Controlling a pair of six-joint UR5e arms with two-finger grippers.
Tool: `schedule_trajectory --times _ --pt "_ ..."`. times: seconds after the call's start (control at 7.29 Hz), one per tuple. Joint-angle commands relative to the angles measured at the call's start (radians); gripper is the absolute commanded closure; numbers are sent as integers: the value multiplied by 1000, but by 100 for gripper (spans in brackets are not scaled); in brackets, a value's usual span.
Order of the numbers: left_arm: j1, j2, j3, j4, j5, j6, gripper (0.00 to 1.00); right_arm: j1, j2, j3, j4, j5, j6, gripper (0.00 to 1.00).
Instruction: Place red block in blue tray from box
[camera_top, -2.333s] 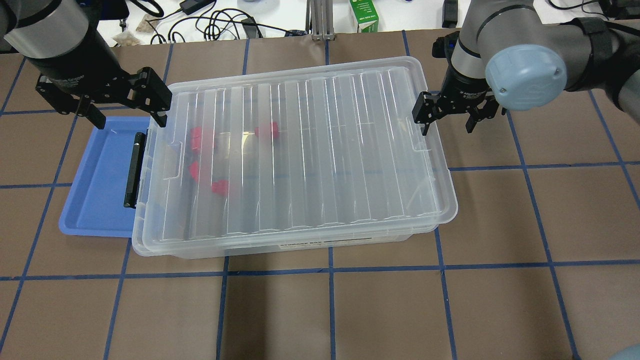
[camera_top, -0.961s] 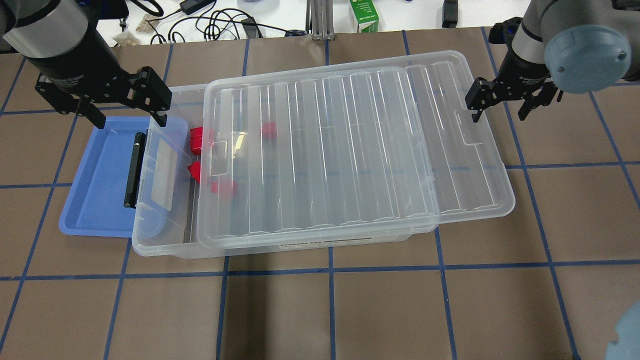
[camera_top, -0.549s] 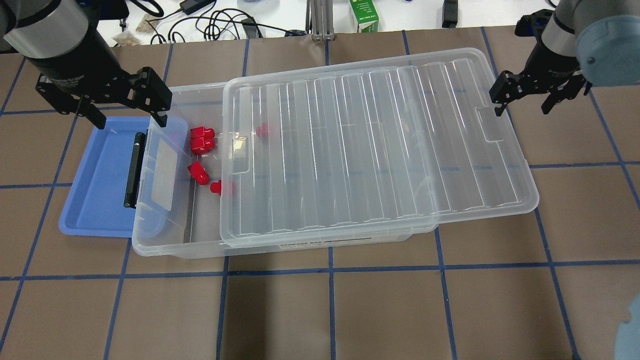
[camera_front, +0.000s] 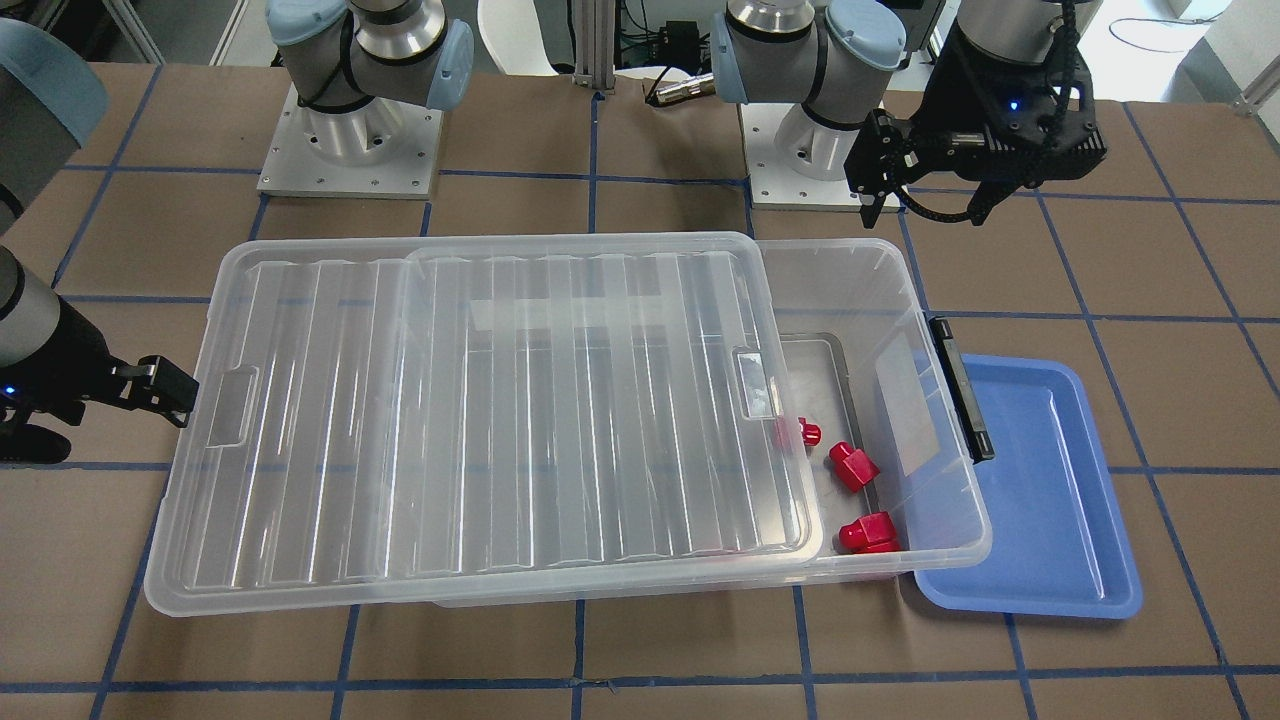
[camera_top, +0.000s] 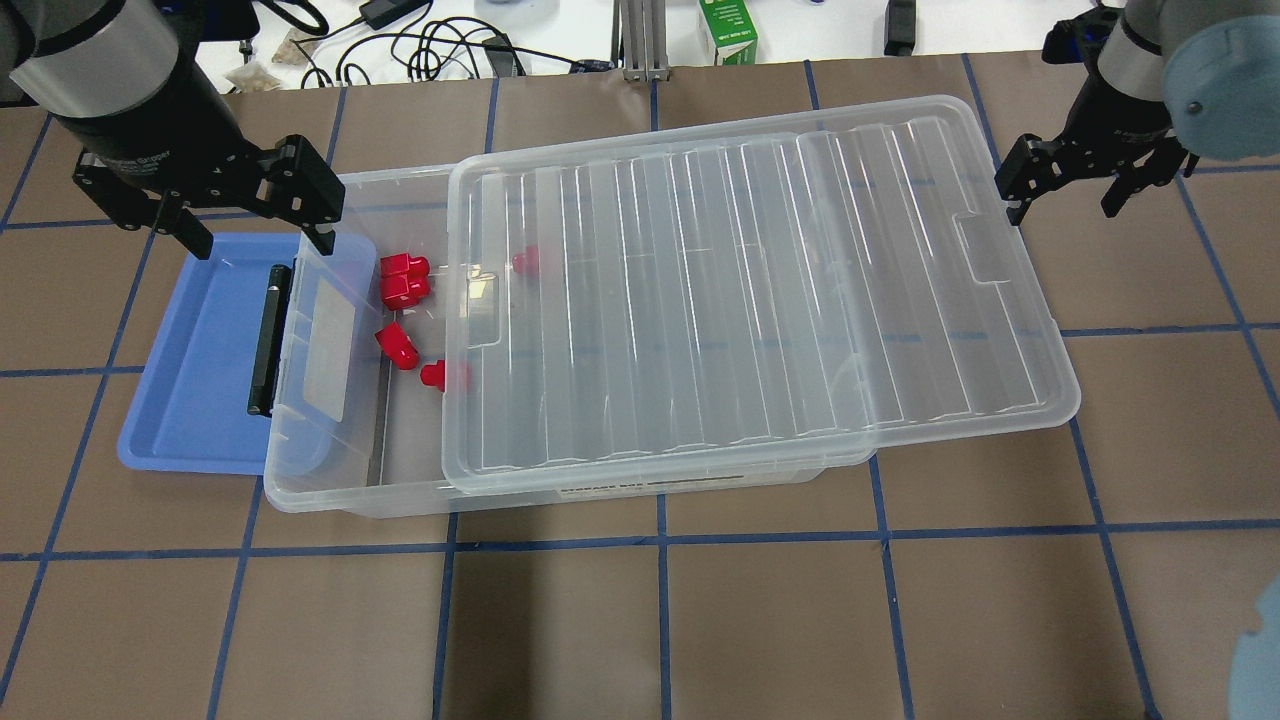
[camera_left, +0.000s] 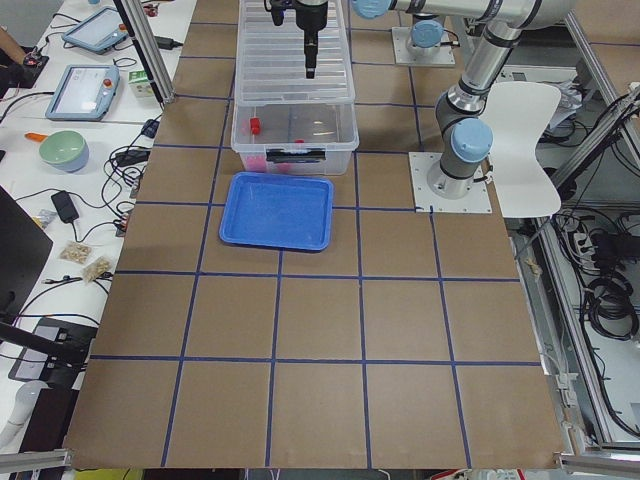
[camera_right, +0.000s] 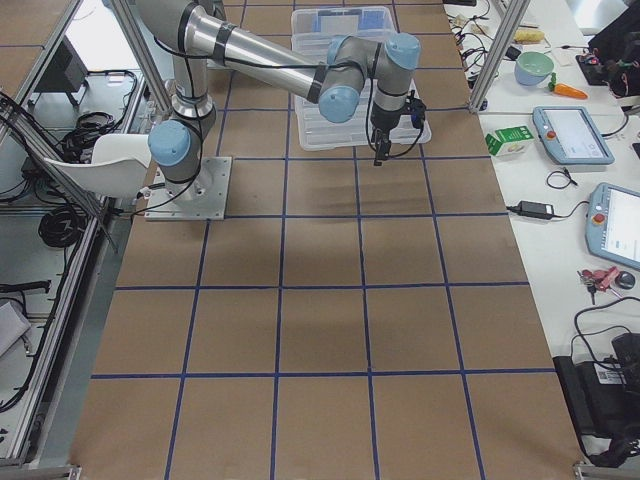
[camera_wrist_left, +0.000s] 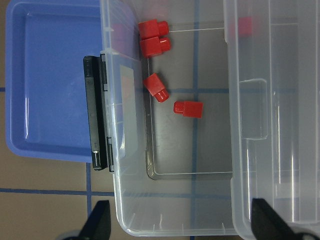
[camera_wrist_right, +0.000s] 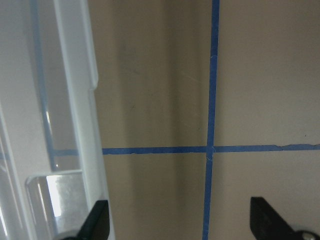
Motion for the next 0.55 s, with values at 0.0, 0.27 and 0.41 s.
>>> schedule_trajectory --times 0.0,0.27,0.41 --pt "-2 -1 -2 1 -7 -5 0 0 -5 -1 10 10 -12 0" --pt "3 -4 -4 7 -13 -261 0 8 -10 -1 28 15 -12 0" --pt "17 -28 -5 36 -53 -485 0 9 -1 2 34 17 -18 0"
